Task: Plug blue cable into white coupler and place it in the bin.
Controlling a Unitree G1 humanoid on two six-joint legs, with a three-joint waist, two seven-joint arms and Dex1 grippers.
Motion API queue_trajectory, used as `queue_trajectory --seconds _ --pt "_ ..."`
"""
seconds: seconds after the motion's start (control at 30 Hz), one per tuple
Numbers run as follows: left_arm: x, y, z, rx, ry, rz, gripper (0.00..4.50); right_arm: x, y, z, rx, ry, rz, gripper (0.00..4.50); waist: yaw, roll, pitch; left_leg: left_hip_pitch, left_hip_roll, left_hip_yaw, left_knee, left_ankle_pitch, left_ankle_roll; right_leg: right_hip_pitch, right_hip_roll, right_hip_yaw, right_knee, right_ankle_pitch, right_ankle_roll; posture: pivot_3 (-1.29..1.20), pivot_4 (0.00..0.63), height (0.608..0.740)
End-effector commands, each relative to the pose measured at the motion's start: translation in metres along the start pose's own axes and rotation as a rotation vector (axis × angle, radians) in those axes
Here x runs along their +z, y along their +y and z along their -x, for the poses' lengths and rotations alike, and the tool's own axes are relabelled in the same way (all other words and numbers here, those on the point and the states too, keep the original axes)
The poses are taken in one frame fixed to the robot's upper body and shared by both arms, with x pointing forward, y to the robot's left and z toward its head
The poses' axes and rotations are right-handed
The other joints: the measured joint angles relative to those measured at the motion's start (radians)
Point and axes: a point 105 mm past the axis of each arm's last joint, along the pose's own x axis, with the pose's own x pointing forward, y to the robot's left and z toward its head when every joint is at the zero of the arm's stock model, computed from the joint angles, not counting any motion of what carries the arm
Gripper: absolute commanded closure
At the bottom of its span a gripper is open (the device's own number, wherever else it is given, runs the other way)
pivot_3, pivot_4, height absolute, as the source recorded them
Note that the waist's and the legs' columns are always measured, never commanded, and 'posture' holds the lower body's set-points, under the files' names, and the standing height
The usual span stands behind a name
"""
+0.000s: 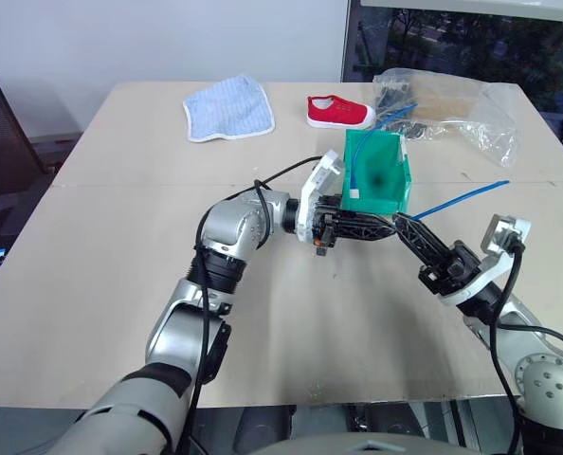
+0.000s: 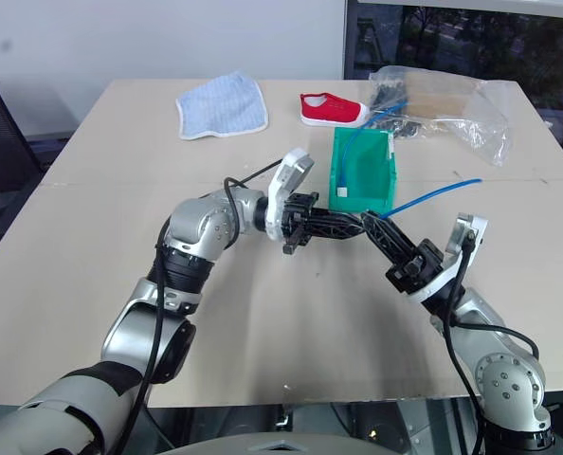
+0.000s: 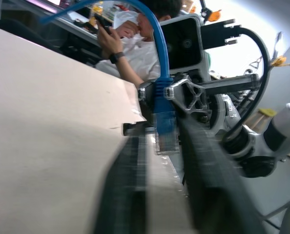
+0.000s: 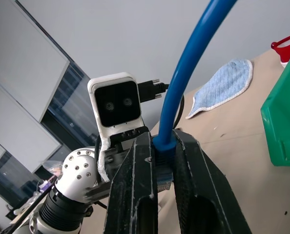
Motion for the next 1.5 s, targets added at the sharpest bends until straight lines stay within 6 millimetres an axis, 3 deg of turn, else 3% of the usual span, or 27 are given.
queue_trajectory --seconds 0.03,0.1,0.2,0.33,0.43,0.53,0.63,0.9,1.27,1.37,1.5 --pt "0.024 -0.012 0.003 0.057 -0.063 -0.119 1.37 0.006 0.004 -0.003 0.020 -0.022 0.006 4.50 0.000 0.000 0.000 0.000 0.000 0.000 0.000 0.000 0.000 0.000 0.000 0.000 0.000 0.000 0.000 0.00 0.150 0.740" --pt "0.028 -0.022 0.009 0.082 -0.076 -0.154 0.48 0.008 0.002 -0.002 0.007 -0.030 0.009 4.50 -0.001 0.000 0.000 0.000 0.000 0.000 0.000 0.000 0.000 0.000 0.000 0.000 0.000 0.000 0.000 0.00 0.150 0.740" --pt "0.027 -0.040 0.031 0.268 -0.091 -0.280 0.48 0.011 -0.004 0.004 -0.029 -0.043 0.019 4.50 -0.010 0.001 0.000 0.002 0.001 0.000 -0.002 0.000 0.000 0.000 0.000 0.003 0.000 0.000 0.000 0.00 0.150 0.740" --pt "0.010 -0.028 0.075 0.725 0.017 -0.425 0.48 0.017 -0.013 0.009 -0.071 -0.055 0.031 4.50 -0.001 0.001 0.000 0.003 0.002 -0.003 -0.004 0.000 0.000 -0.001 0.000 0.006 0.001 0.000 0.000 0.00 0.150 0.740" --pt "0.006 -0.033 0.101 0.986 0.005 -0.516 0.48 0.019 -0.019 0.011 -0.082 -0.048 0.034 4.50 0.004 0.001 0.000 0.003 0.002 -0.002 -0.003 0.000 0.000 0.000 -0.001 0.006 0.000 0.000 0.000 0.00 0.150 0.740" --pt "-0.009 -0.046 0.124 1.214 0.057 -0.617 0.48 0.021 -0.026 0.008 -0.086 -0.041 0.033 4.50 0.002 0.001 0.000 0.003 0.001 0.001 -0.002 0.000 0.000 0.000 -0.003 0.007 -0.001 0.002 0.002 0.00 0.150 0.740" --pt "-0.034 -0.056 0.143 1.407 0.049 -0.568 0.48 0.021 -0.029 0.003 -0.078 -0.025 0.022 4.50 0.000 0.000 0.000 0.003 0.000 0.004 -0.002 0.000 0.000 0.000 -0.005 0.009 -0.002 0.003 0.004 0.00 0.150 0.740" --pt "-0.094 -0.059 0.163 1.568 0.032 -0.395 0.48 0.017 -0.029 0.001 -0.068 0.012 0.010 4.50 0.019 0.000 -0.001 0.003 0.000 0.003 -0.001 0.000 0.000 0.000 -0.005 0.012 -0.002 0.004 0.004 0.00 0.150 0.740" --pt "-0.095 -0.029 0.171 1.536 0.016 -0.371 0.48 0.013 -0.029 0.003 -0.100 -0.011 0.020 4.50 0.019 0.000 -0.001 0.002 0.000 0.003 -0.001 0.000 0.000 0.000 -0.004 0.007 -0.002 0.004 0.004 0.00 0.150 0.740" --pt "-0.100 -0.026 0.173 1.531 0.023 -0.354 1.19 0.014 -0.028 0.005 -0.112 -0.023 0.031 4.50 0.018 0.000 -0.001 0.002 0.000 0.003 -0.001 0.000 0.000 -0.001 -0.003 0.007 -0.002 0.004 0.004 0.00 0.150 0.740" --pt "-0.107 -0.027 0.176 1.532 0.037 -0.345 3.19 0.015 -0.027 0.007 -0.119 -0.034 0.037 4.50 0.019 0.000 -0.001 0.002 0.000 0.003 -0.002 0.000 0.000 -0.001 -0.003 0.007 -0.002 0.004 0.004 0.00 0.150 0.740"
